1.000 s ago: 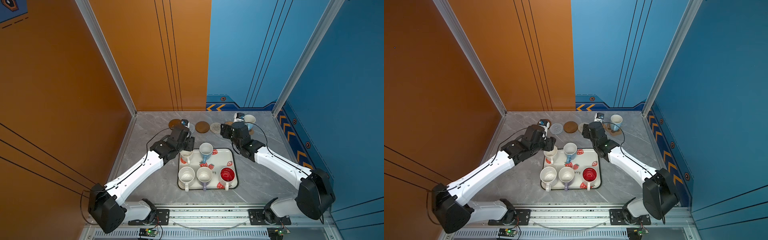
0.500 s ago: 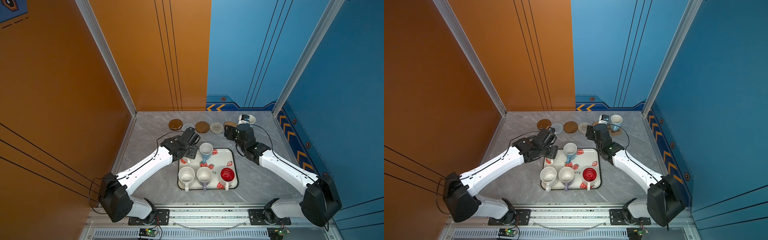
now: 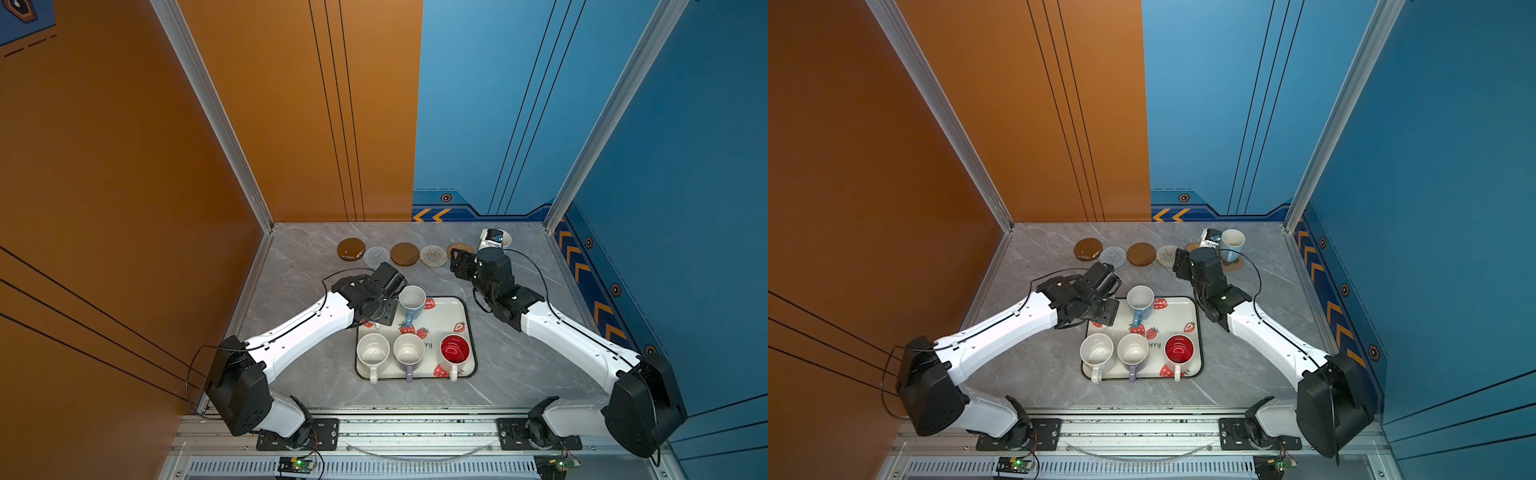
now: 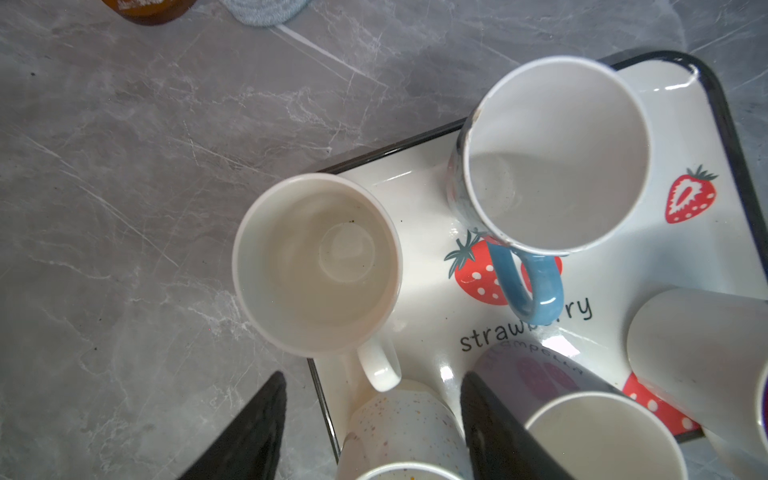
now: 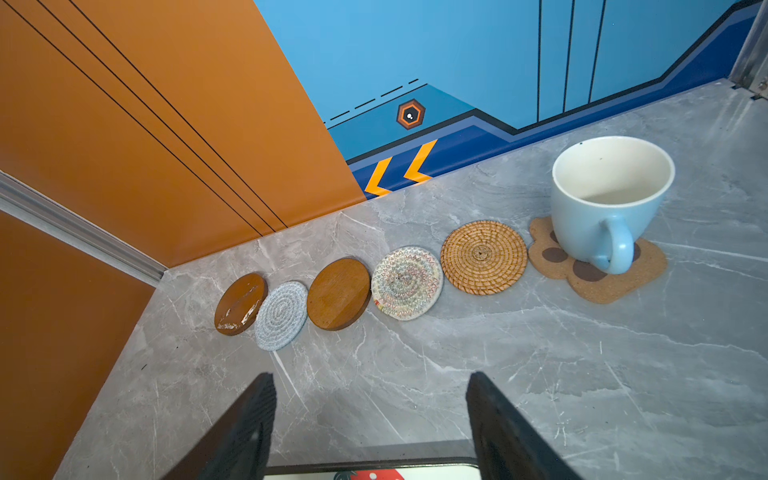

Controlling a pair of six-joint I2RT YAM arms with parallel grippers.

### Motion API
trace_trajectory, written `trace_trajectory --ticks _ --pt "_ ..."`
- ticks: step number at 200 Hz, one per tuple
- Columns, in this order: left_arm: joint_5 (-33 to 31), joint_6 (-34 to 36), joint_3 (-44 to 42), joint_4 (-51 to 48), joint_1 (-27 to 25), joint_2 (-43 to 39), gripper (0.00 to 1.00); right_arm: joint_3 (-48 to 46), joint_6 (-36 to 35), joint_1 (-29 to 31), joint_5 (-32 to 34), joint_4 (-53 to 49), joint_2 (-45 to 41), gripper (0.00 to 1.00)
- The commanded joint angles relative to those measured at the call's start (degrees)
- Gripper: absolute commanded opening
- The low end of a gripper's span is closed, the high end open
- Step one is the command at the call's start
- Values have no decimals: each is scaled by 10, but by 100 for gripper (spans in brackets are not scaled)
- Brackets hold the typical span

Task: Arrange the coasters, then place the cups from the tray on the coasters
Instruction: 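Move the left gripper over the white mug at the tray's far corner, then lower the left gripper into the white mug and grip its rim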

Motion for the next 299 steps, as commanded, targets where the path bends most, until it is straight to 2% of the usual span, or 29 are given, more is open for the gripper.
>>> trace_trajectory --ticks 1,76,152,186,259,299 --pt "17 -6 -1 -18 -4 17 68 -7 7 -5 -10 9 -2 71" --pt "33 -10 -10 -17 0 40 65 -6 10 -10 -16 10 4 71" --pt "40 -13 -20 -17 12 63 55 -4 13 -13 -27 15 13 71" --pt "38 -15 -18 -17 13 66 55 -2 14 -14 -31 17 18 71" --pt "-8 -35 -20 -17 10 -9 56 2 14 -15 -39 17 25 71" --pt "10 -36 -29 -19 5 -40 56 1 16 -15 -43 18 25 71"
